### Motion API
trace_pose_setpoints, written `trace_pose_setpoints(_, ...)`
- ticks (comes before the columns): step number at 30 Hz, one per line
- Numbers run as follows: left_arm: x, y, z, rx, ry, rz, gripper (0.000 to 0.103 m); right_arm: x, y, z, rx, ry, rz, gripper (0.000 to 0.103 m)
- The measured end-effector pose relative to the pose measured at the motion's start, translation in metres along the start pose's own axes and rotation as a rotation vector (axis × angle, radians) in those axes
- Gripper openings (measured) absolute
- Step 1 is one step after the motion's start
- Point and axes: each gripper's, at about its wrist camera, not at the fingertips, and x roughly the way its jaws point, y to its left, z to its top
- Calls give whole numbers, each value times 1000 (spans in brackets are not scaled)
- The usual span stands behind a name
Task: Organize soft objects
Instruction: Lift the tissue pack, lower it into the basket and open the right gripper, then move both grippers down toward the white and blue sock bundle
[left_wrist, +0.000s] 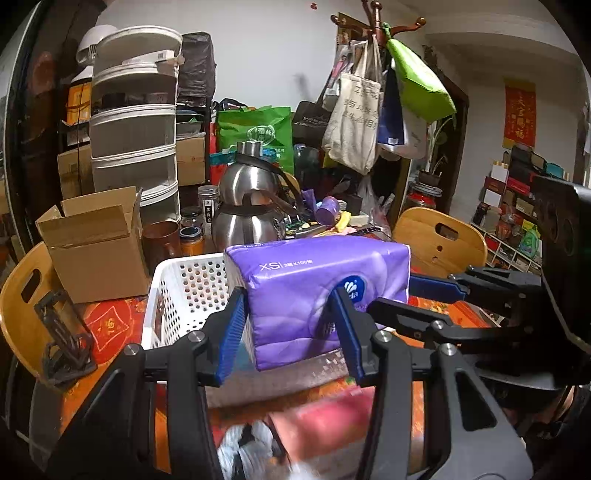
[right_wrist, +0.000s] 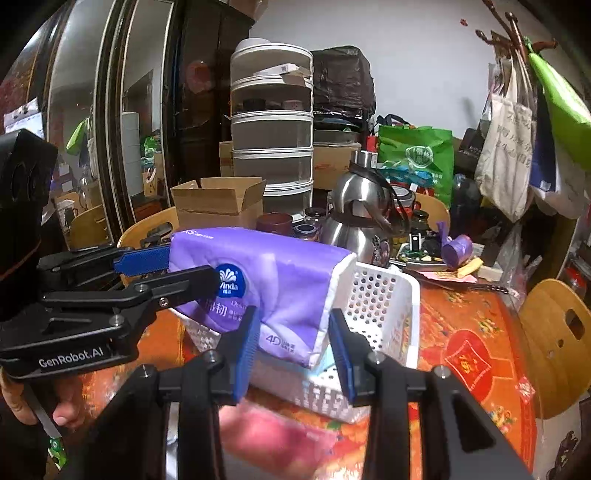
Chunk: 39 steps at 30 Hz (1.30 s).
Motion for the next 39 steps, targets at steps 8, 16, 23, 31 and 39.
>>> trace_pose_setpoints(8,58,27,23,-37,38,-3,45,38,-20,15,14,-2,4,37)
trace_pose_setpoints(16,107,51,25,-96,81,36,75,64,-39,10,62,34,-15,58)
trace_pose_setpoints(23,110,83,4,-170,86,84,83,68,-57,-3,104,63,-72,83)
trace_pose_setpoints(31,102,80,-5,-149,86,83,84,70,-48,-13,89,89,-74,83)
trace_pose_setpoints(39,90,71,-20,-128,106,85,84,62,-51,-23,140,88,-108,83)
